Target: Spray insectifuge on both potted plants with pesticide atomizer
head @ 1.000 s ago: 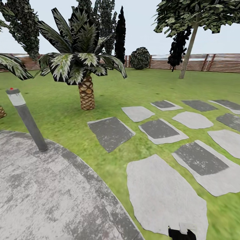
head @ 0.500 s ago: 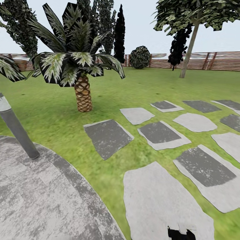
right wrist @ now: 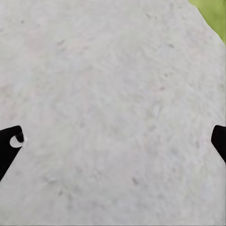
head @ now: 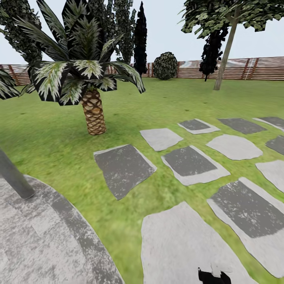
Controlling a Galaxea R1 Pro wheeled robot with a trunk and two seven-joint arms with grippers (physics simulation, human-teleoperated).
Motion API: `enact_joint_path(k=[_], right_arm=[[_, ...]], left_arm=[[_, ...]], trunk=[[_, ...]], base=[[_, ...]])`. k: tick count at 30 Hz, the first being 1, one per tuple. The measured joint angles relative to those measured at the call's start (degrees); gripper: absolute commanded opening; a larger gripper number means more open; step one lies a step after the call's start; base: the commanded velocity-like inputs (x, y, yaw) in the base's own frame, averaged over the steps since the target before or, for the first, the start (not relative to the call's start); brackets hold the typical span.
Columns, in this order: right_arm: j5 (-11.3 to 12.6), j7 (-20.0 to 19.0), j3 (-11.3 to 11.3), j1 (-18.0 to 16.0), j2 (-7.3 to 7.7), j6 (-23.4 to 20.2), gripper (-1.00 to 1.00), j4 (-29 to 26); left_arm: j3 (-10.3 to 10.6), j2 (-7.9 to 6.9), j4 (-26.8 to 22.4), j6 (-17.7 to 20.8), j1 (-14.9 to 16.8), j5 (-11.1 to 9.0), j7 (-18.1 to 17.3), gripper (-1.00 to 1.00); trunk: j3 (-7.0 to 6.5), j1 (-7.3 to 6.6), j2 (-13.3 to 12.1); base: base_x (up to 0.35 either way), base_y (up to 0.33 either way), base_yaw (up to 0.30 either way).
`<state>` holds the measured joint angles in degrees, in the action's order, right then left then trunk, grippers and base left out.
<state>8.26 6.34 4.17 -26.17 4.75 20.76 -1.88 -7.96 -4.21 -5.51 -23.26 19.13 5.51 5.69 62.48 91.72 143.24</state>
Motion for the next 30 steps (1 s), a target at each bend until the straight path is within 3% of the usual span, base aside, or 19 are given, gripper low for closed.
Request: enact_joint_path(k=[30], right_arm=[[-0.01,-0.01,-0.03,0.00,0.08,-0.01,1.00,-0.01]], left_arm=[[-0.03,-0.02,0.00,-0.01,-0.05,-0.03,0.02,-1.00]], trunk=[[0.00,-0.01,0.01]], base=[[0.338,-0.020,0.000]])
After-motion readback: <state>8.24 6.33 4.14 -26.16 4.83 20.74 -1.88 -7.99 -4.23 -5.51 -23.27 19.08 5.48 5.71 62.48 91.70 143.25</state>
